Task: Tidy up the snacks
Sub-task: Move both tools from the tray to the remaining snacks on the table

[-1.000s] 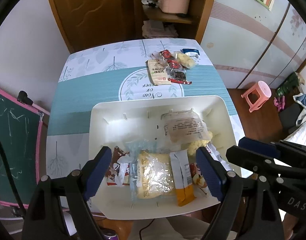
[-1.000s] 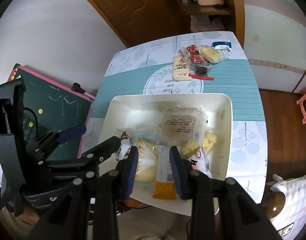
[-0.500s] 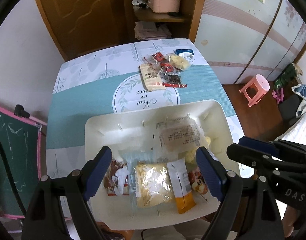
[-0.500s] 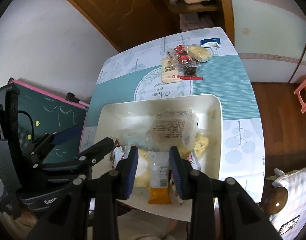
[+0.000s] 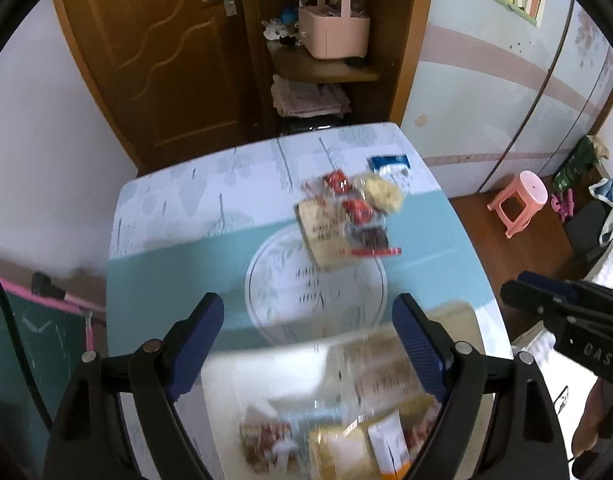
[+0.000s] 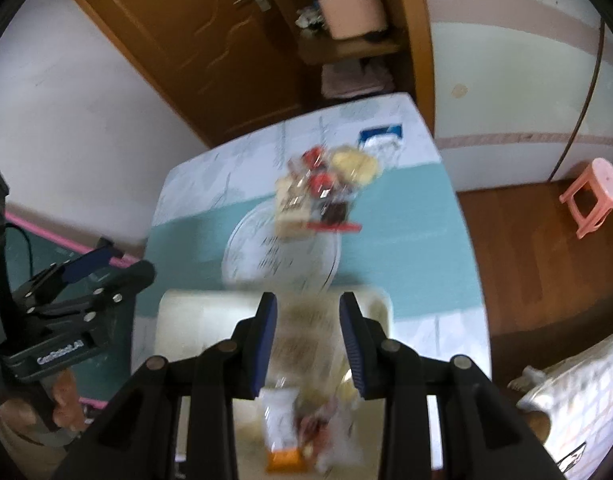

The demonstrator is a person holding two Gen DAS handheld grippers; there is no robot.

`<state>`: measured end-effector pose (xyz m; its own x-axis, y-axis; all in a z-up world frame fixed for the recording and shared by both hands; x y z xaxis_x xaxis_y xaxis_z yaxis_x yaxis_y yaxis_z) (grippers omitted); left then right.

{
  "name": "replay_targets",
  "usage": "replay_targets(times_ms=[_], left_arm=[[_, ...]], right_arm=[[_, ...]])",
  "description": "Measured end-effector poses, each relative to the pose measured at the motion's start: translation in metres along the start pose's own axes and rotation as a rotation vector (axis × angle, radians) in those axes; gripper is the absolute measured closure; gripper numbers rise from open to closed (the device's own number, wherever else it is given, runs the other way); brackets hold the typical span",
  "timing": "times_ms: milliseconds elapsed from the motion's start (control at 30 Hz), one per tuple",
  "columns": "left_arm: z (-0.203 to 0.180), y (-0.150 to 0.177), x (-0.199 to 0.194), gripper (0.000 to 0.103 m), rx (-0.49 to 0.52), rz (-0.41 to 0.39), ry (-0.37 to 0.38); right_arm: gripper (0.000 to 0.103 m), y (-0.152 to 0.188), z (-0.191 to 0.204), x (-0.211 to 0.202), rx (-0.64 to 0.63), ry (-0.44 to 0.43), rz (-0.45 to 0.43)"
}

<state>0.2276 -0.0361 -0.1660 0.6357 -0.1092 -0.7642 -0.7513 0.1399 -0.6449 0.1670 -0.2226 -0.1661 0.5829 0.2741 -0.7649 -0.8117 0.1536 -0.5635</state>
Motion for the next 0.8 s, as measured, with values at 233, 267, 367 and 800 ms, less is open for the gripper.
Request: replay_targets(times_ms=[233,267,367,800], left_arm=[[0.003,-0.052,0.065,0.018,0.073,-0.008,-0.008],[0.004,-0.057,0.074,0.018,0.083,-0.011,-0.016],[0.011,-0.067,0.113,0.018,0.108,0.008,-0.065],[0.018,-0.008,0.236,0.018,-0.089,0.280,0.069]], right_arm=[[0.058,-0.065,-0.014,0.047,-0.061,0.082,-0.021],[0.056,-0.073,-0.016,0.056,-0.067,0.089,-0.020],[0.053,-0.097,-0.020,0.091,-0.092,0.094,-0.008],[0.051,-0.110,-0.044,0.237,-0.162,0.101,0.144]])
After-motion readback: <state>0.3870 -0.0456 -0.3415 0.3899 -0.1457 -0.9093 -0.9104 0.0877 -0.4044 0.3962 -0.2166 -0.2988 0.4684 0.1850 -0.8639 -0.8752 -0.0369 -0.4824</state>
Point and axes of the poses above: each gripper's, at about its wrist camera, not at the fingertips, and x roughly the way its jaws point, z to its left, y to its underside, the point moved 10 cm from there along x, roughly the way its jaws point, and after that the axes turned 11 degrees about -z, right-handed, at the moved point
